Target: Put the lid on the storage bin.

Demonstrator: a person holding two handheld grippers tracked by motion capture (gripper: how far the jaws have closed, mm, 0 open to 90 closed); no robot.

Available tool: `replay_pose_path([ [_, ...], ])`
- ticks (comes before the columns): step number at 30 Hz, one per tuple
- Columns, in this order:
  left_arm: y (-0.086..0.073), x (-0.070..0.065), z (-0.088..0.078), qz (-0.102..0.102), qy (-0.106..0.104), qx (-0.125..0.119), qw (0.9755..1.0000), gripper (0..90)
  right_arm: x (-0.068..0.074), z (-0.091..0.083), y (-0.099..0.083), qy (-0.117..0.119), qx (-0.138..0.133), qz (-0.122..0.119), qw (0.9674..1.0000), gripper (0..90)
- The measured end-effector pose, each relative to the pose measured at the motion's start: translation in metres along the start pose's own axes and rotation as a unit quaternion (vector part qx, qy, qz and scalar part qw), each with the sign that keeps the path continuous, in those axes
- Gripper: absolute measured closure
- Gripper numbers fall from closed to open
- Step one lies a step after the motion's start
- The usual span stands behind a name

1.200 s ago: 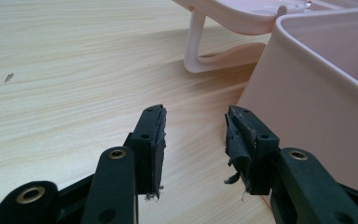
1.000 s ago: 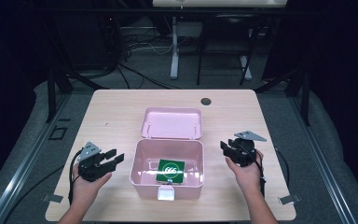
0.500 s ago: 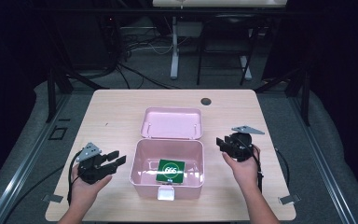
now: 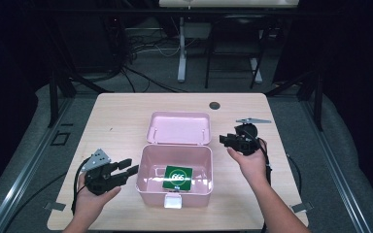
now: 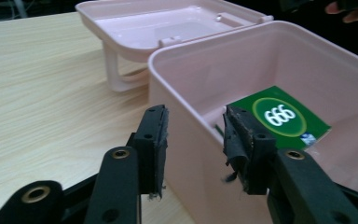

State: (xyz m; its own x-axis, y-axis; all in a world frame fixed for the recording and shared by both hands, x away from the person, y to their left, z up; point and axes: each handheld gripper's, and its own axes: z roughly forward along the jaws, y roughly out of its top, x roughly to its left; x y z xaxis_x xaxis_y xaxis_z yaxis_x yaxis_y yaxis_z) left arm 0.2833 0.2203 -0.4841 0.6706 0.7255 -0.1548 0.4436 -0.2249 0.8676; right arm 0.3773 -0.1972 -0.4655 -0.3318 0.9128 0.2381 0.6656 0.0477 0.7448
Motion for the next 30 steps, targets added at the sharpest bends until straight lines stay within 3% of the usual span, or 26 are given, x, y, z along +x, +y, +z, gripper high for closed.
replay_pose_path([
  [3,0.004,-0.004,-0.005,0.019,0.006,0.002,0.9998,60.5,-0.001,0.000,0.007,-0.008,-0.004,-0.005,1.0000,63.7],
  [7,0.003,-0.007,-0.006,0.008,-0.003,0.006,0.9999,62.1,-0.004,0.000,0.013,-0.001,-0.006,0.006,1.0000,64.6],
  [8,0.001,-0.008,-0.005,0.009,-0.003,0.019,0.9998,63.3,-0.005,0.002,0.016,0.004,-0.004,0.011,0.9999,65.1],
  [12,-0.003,-0.011,-0.002,-0.004,-0.007,0.023,0.9997,66.5,-0.003,0.007,0.019,0.004,0.003,0.001,1.0000,66.2],
  [30,-0.005,-0.017,0.000,0.017,-0.013,0.026,0.9994,73.1,0.017,0.033,0.047,-0.006,0.029,-0.012,0.9995,66.1],
])
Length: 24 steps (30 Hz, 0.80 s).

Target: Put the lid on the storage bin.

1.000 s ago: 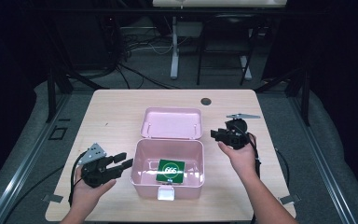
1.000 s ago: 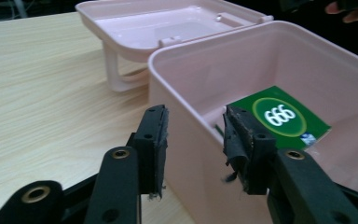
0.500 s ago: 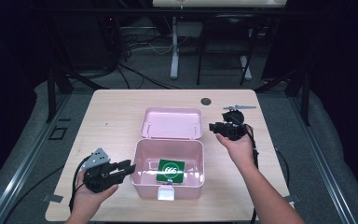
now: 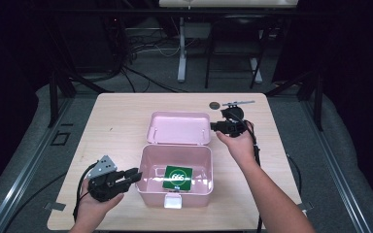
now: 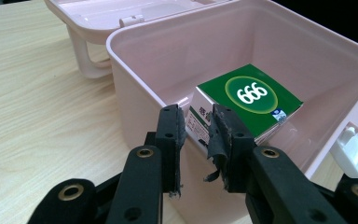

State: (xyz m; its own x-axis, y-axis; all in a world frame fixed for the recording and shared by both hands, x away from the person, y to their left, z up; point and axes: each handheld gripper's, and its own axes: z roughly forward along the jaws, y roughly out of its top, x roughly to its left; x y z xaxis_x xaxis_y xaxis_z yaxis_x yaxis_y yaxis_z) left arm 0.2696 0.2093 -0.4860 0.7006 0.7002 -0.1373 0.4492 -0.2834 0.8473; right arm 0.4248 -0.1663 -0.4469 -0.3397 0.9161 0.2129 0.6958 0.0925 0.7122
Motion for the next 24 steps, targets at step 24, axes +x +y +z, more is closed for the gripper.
replay_pose_path([
  [24,-0.002,0.000,0.000,-0.005,-0.002,-0.004,1.0000,73.3,-0.002,0.040,0.028,-0.026,0.042,0.032,0.9983,65.1],
])
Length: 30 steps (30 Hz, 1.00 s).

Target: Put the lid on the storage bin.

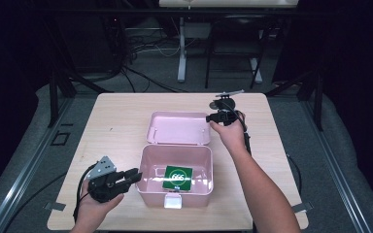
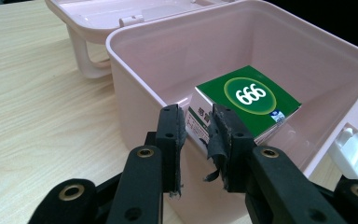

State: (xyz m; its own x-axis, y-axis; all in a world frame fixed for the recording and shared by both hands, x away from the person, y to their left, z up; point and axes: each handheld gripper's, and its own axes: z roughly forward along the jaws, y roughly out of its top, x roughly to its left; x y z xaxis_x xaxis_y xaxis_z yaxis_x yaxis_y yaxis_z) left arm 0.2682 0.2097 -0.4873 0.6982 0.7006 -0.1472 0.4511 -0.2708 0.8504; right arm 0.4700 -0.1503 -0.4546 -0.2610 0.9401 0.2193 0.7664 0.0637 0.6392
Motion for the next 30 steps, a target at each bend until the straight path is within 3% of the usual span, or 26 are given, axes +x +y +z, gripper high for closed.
replay_pose_path([
  [12,0.000,0.000,0.000,0.000,0.000,0.000,1.0000,73.2,0.002,0.017,-0.003,-0.020,0.021,0.001,0.9996,69.7],
  [24,0.000,0.000,0.000,0.000,0.000,-0.001,1.0000,73.2,0.001,0.028,-0.003,-0.022,0.036,0.023,0.9988,76.2],
  [30,-0.001,0.000,0.000,0.000,0.001,-0.001,1.0000,73.2,0.002,0.029,-0.004,-0.027,0.038,0.019,0.9987,79.0],
])
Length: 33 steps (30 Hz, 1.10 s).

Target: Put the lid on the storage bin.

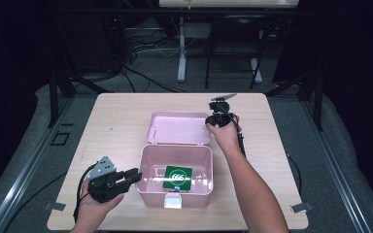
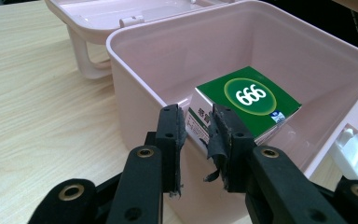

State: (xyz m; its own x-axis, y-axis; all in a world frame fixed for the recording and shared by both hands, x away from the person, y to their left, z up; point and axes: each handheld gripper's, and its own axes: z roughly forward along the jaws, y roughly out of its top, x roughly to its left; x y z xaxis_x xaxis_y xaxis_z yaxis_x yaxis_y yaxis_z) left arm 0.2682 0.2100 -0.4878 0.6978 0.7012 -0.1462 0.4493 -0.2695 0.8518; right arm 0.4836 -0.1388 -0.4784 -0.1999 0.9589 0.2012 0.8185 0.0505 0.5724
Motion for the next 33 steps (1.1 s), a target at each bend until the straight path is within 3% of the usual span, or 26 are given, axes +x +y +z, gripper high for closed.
replay_pose_path([
  [8,0.000,0.000,0.000,0.000,0.002,-0.002,1.0000,73.2,-0.003,-0.003,0.001,0.015,0.003,0.022,0.9996,80.3],
  [17,0.000,-0.001,0.000,0.000,0.002,-0.002,1.0000,73.1,-0.001,-0.013,0.002,0.020,-0.019,0.029,0.9992,82.4],
  [33,-0.001,-0.001,0.001,-0.002,0.004,-0.005,1.0000,72.8,0.006,-0.047,0.008,0.025,-0.068,0.005,0.9974,84.6],
])
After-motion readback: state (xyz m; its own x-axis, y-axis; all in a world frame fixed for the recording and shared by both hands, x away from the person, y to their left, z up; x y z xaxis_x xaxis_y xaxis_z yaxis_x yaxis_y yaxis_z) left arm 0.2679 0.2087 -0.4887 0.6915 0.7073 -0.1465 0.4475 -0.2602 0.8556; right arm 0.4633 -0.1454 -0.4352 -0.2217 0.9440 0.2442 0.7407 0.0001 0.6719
